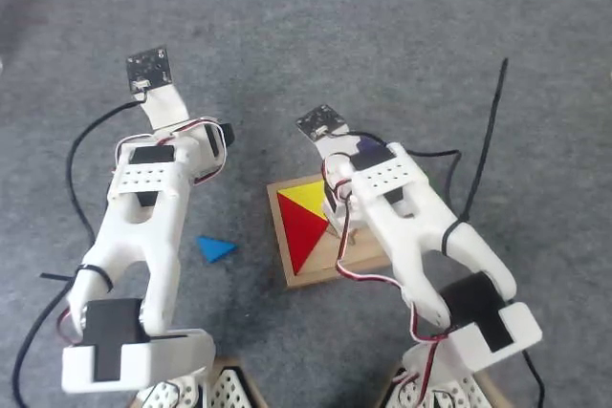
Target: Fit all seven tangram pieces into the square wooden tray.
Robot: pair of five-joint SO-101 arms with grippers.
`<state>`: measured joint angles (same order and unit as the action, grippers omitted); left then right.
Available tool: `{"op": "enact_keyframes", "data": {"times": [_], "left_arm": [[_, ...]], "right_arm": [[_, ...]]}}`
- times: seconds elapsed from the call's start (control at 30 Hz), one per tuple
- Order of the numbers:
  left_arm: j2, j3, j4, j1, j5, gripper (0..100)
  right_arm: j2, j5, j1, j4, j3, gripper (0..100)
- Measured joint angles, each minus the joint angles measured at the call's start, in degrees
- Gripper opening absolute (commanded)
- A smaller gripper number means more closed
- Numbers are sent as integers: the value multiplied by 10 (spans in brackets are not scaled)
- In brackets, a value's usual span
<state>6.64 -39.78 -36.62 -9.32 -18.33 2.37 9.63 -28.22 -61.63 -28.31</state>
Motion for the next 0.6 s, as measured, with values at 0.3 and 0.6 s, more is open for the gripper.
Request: {"op": "enact_keyframes", "data": {"times": [0.3,0.6], "left_arm": [[0,0,0,0,0,236],[0,0,0,0,0,236]], "right_arm": [[-33,-1,-51,-45,-17,226],[-18,22,-69,-26,-38,287]]}}
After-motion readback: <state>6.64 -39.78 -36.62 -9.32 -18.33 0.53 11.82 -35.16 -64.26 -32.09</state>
